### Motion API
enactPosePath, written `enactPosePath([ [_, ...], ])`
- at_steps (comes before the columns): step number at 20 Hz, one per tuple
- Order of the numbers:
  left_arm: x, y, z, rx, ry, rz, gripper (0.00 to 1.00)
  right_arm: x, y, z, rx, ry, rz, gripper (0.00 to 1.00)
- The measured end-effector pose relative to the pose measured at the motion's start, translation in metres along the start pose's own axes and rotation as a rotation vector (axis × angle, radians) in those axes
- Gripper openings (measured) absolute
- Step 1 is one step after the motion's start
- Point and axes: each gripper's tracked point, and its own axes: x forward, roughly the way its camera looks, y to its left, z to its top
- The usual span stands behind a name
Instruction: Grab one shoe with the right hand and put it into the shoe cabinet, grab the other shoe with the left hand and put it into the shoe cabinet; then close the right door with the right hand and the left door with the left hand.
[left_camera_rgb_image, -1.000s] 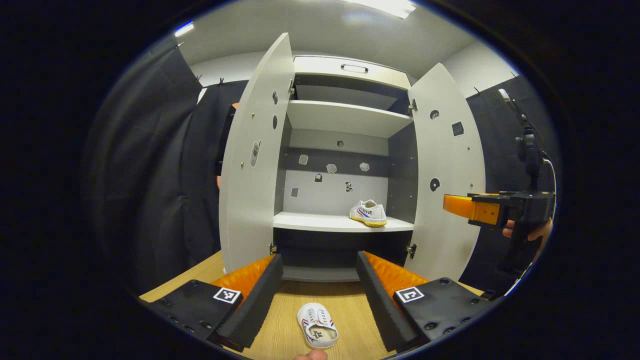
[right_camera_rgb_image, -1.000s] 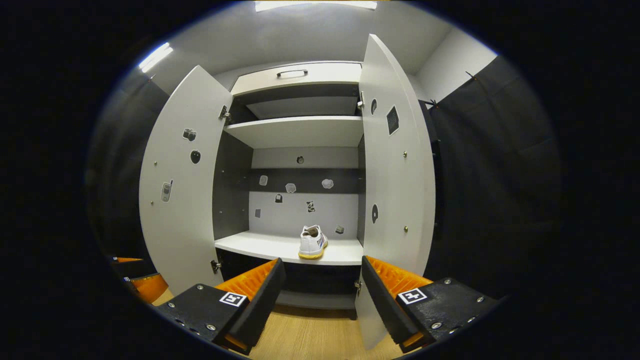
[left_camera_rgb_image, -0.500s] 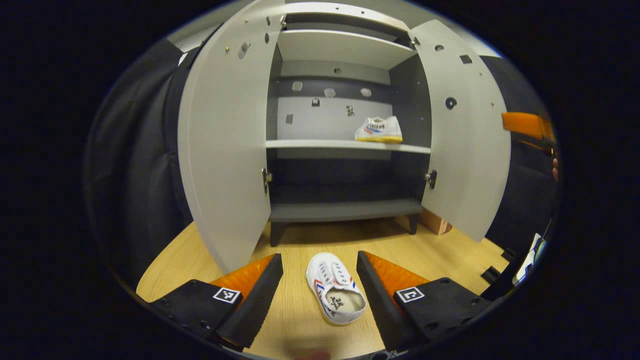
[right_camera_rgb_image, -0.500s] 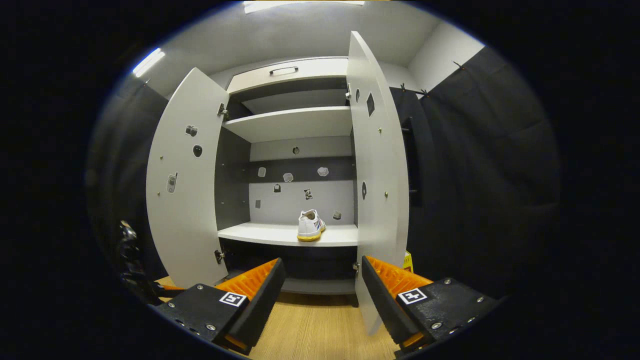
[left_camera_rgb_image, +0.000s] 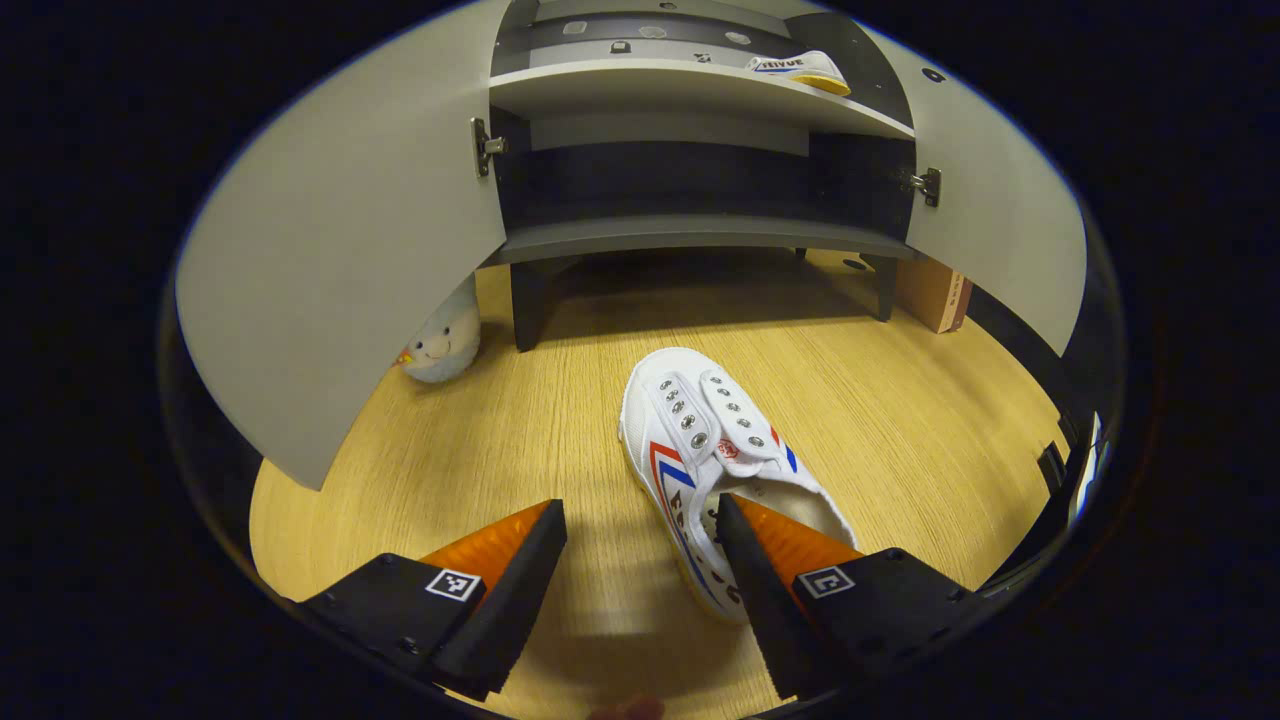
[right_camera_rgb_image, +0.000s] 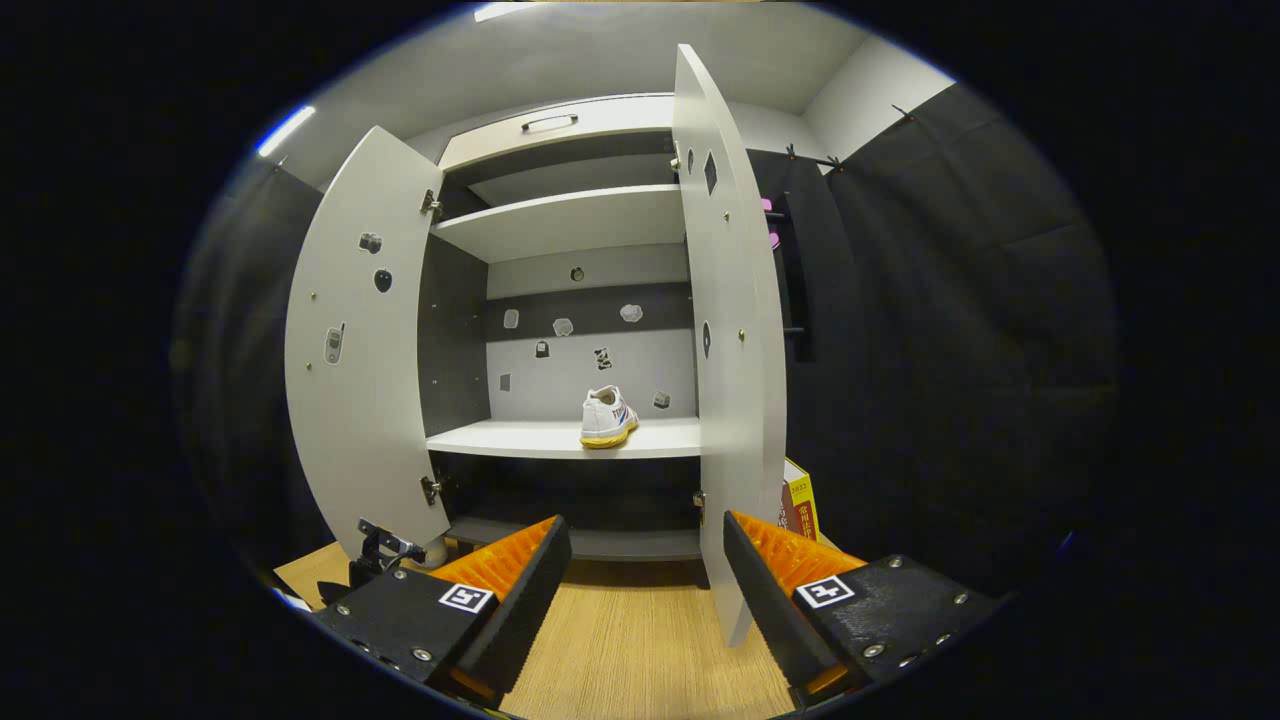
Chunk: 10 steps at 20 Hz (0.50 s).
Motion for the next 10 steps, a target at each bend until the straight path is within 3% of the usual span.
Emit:
enactPosePath([
  [5, 0.038, 0.01, 0.003, -0.027, 0.011, 0.018, 0.99, -0.001, 0.003, -0.006, 0.041, 0.016, -0.007, 0.94],
  [8, 0.053, 0.015, 0.017, -0.057, -0.046, 0.04, 1.0, -0.002, 0.001, -0.006, 0.051, 0.025, -0.017, 0.94],
  [10, 0.057, 0.01, 0.019, -0.065, -0.057, 0.017, 1.0, -0.003, 0.001, -0.006, 0.051, 0.028, -0.022, 0.94],
])
